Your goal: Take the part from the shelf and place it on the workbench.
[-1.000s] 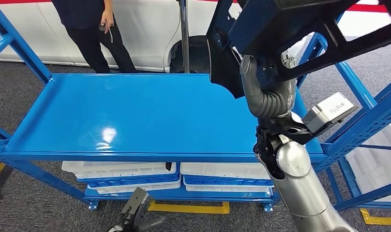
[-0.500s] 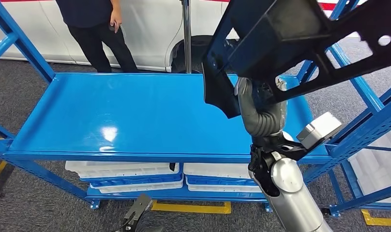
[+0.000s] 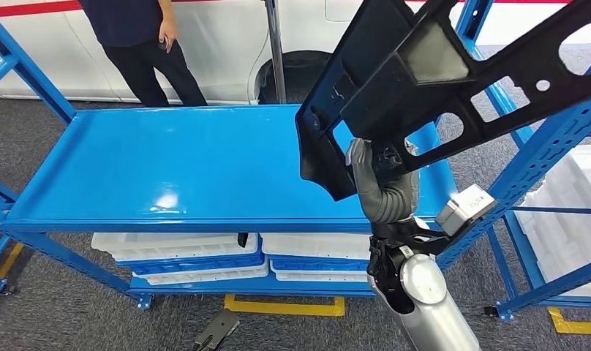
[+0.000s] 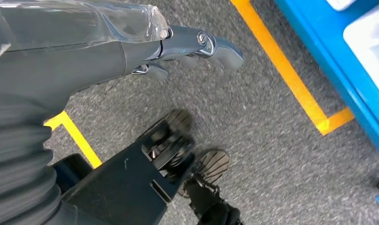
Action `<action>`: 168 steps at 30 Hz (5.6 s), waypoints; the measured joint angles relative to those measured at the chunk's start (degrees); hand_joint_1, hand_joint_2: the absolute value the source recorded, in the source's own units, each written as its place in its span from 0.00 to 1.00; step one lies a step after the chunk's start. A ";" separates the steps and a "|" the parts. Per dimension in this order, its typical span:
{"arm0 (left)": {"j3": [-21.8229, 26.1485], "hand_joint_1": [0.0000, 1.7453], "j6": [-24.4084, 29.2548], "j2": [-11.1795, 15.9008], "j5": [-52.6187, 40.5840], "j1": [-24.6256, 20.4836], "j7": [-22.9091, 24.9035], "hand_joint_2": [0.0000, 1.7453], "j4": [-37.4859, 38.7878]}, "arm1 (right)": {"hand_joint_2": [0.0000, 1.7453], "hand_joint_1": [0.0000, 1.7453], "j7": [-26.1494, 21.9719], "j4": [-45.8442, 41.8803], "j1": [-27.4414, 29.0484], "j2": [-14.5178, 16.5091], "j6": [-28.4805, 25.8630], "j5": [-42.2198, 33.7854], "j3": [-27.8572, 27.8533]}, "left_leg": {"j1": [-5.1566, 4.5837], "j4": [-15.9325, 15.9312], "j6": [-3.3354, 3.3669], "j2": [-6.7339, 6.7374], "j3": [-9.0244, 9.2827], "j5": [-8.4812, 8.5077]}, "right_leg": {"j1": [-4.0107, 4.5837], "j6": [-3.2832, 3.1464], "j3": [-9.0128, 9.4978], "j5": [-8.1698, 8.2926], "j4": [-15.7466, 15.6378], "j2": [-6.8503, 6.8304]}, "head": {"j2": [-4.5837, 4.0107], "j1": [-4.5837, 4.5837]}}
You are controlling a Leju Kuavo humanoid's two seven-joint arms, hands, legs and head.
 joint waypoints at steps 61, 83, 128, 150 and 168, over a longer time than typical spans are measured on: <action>-4.22 0.00 -1.77 0.13 -0.73 0.18 4.13 1.00 0.15 | 1.00 1.00 -1.70 4.13 -0.26 1.78 4.95 3.72 0.08 | -1.07 -1.32 -0.28 -0.73 -1.27 3.80 | 0.76 -0.58 5.42 -2.15 -3.14 -1.58 | 0.00 -0.31; -4.46 0.00 -1.03 -0.31 -0.56 0.26 4.13 1.00 0.17 | 1.00 1.00 -1.68 4.76 -0.23 1.97 5.36 3.72 0.07 | -1.23 -15.90 2.64 -5.48 6.85 9.71 | 0.11 2.08 2.63 -1.89 0.12 3.24 | 0.00 -0.02; -4.57 0.00 -0.20 -0.30 -1.41 0.11 3.77 1.00 0.63 | 1.00 1.00 -1.83 5.35 -0.63 2.51 5.54 3.74 0.01 | -1.09 -11.47 0.09 3.18 3.58 8.94 | 0.57 1.12 3.01 -2.75 -0.38 -4.91 | 0.01 -0.62; -4.59 0.00 2.36 -0.36 -3.04 0.11 2.26 1.00 0.76 | 1.00 1.00 -1.49 5.33 -0.65 2.47 4.89 4.79 -0.06 | -1.45 -10.65 0.86 -4.49 2.72 7.58 | 0.42 0.19 1.78 -0.86 -1.10 0.65 | 0.00 -0.30; -4.63 0.00 8.88 -0.45 -8.42 -0.99 -0.32 1.00 0.81 | 1.00 1.00 -1.63 5.24 0.00 2.29 3.51 5.79 -0.23 | -1.50 -15.17 3.26 -0.84 5.73 9.75 | 0.67 2.51 -4.64 -9.99 14.78 -0.89 | 0.00 -0.02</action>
